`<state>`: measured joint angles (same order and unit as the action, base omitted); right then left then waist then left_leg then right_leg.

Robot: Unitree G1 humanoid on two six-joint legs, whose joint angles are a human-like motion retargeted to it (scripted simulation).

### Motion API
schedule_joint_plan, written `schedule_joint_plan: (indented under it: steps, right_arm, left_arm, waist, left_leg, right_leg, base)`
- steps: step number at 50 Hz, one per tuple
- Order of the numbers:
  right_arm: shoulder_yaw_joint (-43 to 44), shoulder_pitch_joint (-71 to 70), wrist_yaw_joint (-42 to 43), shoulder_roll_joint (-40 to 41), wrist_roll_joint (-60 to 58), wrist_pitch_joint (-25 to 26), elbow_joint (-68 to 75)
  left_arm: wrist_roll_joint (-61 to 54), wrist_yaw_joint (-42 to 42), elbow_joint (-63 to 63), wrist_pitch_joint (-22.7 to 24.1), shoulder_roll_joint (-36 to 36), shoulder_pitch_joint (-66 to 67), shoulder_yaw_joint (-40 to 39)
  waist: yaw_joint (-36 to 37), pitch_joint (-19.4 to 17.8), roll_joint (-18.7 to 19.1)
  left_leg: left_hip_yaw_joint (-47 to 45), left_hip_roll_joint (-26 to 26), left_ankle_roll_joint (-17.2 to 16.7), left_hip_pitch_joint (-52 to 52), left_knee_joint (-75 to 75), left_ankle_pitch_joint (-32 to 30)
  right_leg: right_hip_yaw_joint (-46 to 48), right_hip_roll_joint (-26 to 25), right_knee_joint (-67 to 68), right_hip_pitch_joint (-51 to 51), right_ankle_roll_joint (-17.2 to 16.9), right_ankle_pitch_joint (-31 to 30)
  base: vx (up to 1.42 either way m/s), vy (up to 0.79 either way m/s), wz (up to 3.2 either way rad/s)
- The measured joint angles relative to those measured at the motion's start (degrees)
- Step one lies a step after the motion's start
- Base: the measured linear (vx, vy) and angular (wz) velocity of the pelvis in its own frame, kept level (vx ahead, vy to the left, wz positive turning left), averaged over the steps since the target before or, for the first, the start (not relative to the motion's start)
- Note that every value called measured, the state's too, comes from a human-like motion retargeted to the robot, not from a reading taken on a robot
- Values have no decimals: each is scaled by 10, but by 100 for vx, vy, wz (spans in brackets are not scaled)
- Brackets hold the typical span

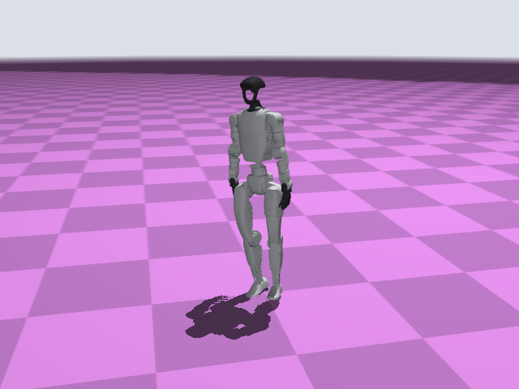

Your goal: In place motions

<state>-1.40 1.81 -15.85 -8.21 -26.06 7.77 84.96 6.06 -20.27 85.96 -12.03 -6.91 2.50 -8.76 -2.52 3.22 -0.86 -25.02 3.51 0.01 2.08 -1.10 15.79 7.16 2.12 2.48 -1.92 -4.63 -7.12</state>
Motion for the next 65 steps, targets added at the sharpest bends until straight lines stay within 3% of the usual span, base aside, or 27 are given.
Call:
schedule_joint_plan:
  steps: [18,27,30,34,37,40,44,50,65]
  right_arm:
    - [-13,2,4,-18,5,1,14]
    - [-7,9,-7,-34,-15,-3,-30]
    - [-4,15,-3,-37,-22,-3,-37]
    - [-7,16,0,-34,-23,3,-34]
    - [-9,19,1,-26,-23,4,-34]
    - [-11,22,-1,-16,-22,3,-36]
    - [-12,23,-4,-7,-25,0,-40]
    - [-30,18,-3,-2,-17,2,-31]
    - [-26,21,5,0,-14,-4,-40]
  left_arm:
    - [3,-2,-48,7,-3,-17,3]
    - [-4,26,-60,18,1,-21,13]
    - [-8,23,-42,13,3,-16,9]
    - [-17,23,-9,4,2,-4,-8]
    - [-22,32,12,-2,1,12,-22]
    - [-28,50,31,2,0,29,-38]
    - [-43,75,51,8,9,42,-64]
    - [-72,85,48,15,27,48,-95]
    - [-50,75,-24,21,17,3,-51]
  waist:
    - [48,-26,12]
    - [98,-40,14]
    - [101,-38,12]
    - [89,-29,6]
    - [79,-17,-2]
    - [76,-5,-11]
    - [83,6,8]
    - [109,6,7]
    - [125,16,8]
  left_leg:
    - [73,4,7,-74,-44,-33]
    - [108,25,-5,-147,-72,-44]
    - [14,1,-19,-143,-72,-32]
    - [-216,-50,-57,-92,-66,-45]
    - [-364,-66,-62,-45,-61,-75]
    - [-426,-68,-60,-15,-52,-110]
    - [-382,-74,-104,-10,-14,-167]
    - [-339,-49,-89,-11,20,-162]
    - [-226,-19,-56,-27,19,-104]
  right_leg:
    - [92,3,-9,-12,11,14]
    - [203,24,-22,-16,5,32]
    - [251,32,-23,-21,3,43]
    - [309,39,-20,-26,-2,61]
    - [358,47,-18,-33,-9,74]
    - [397,53,-16,-41,-16,83]
    - [429,27,-16,-55,-23,91]
    - [447,30,-8,-69,-31,93]
    - [516,54,32,-104,-54,86]
  base:
    - [-1,2,48]
    - [-9,5,143]
    - [2,5,188]
    - [6,3,185]
    - [19,5,157]
    - [21,0,117]
    - [24,5,69]
    - [24,9,27]
    - [25,9,46]
